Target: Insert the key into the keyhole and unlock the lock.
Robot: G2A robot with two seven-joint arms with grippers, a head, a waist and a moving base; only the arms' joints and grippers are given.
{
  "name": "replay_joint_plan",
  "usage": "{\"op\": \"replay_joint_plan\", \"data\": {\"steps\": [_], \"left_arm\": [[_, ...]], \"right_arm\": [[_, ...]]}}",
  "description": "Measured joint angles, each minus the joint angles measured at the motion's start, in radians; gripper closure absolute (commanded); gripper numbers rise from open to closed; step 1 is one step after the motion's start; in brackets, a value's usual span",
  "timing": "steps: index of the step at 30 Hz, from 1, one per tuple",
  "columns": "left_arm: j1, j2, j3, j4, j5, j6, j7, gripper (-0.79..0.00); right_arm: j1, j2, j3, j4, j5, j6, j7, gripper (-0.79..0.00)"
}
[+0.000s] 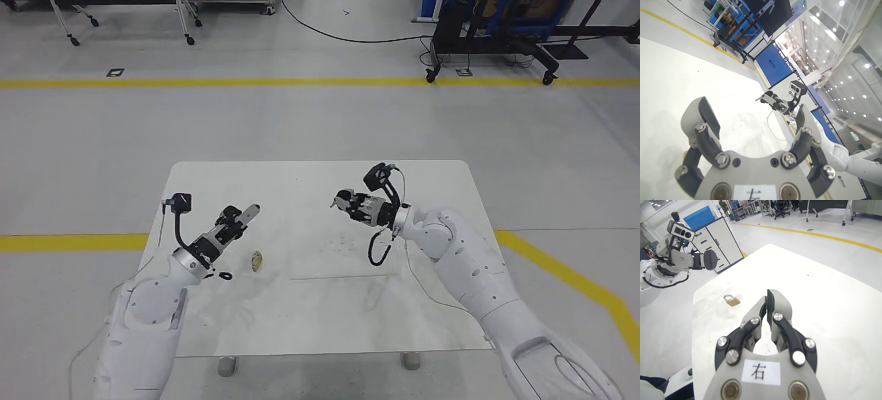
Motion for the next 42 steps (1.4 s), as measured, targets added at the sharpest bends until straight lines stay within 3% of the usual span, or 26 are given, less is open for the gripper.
{"op": "replay_joint_plan", "data": {"steps": [3,6,10,13,14,15,16,19,21,24,28,38,42], "left_arm": [[0.006,-0.004,0.027,0.002,-0.088,-0.032,0.003,-0.785],[-0.002,-0.004,0.043,0.024,-0.226,-0.053,-0.056,-0.785],[-0.024,0.0,0.06,0.053,-0.269,-0.069,-0.111,-0.785],[-0.042,0.0,0.092,0.059,-0.24,-0.097,-0.134,-0.785],[-0.049,0.001,0.102,0.062,-0.221,-0.106,-0.14,-0.754],[-0.055,0.001,0.111,0.065,-0.201,-0.114,-0.14,-0.594],[-0.061,0.001,0.123,0.071,-0.179,-0.121,-0.135,-0.493],[-0.07,0.0,0.15,0.084,-0.149,-0.129,-0.111,-0.336],[-0.074,0.0,0.161,0.089,-0.143,-0.131,-0.103,-0.215],[-0.08,0.0,0.171,0.099,-0.148,-0.125,-0.091,-0.283],[-0.09,0.001,0.183,0.108,-0.191,-0.125,-0.102,-0.219],[-0.094,0.006,0.206,0.11,-0.166,-0.12,-0.086,-0.16],[-0.095,0.009,0.209,0.111,-0.15,-0.114,-0.072,-0.009]], "right_arm": [[-0.036,-0.005,0.014,0.01,0.146,-0.067,-0.055,0.0],[-0.034,-0.018,-0.005,0.057,0.35,-0.165,-0.005,0.0],[0.0,-0.043,-0.072,0.131,0.671,-0.255,0.162,0.0],[0.028,-0.06,-0.13,0.168,0.92,-0.228,0.347,0.0],[0.038,-0.064,-0.142,0.178,0.99,-0.211,0.405,0.0],[0.048,-0.068,-0.151,0.188,1.053,-0.196,0.461,0.0],[0.062,-0.072,-0.158,0.204,1.127,-0.181,0.529,0.0],[0.09,-0.083,-0.168,0.247,1.261,-0.163,0.658,0.0],[0.101,-0.089,-0.175,0.259,1.305,-0.148,0.69,0.0],[0.1,-0.099,-0.199,0.246,1.358,-0.105,0.73,0.0],[0.104,-0.109,-0.223,0.254,1.395,-0.065,0.769,0.0],[0.126,-0.128,-0.256,0.295,1.39,-0.069,0.765,0.0],[0.128,-0.129,-0.26,0.3,1.388,-0.073,0.762,0.0]]}}
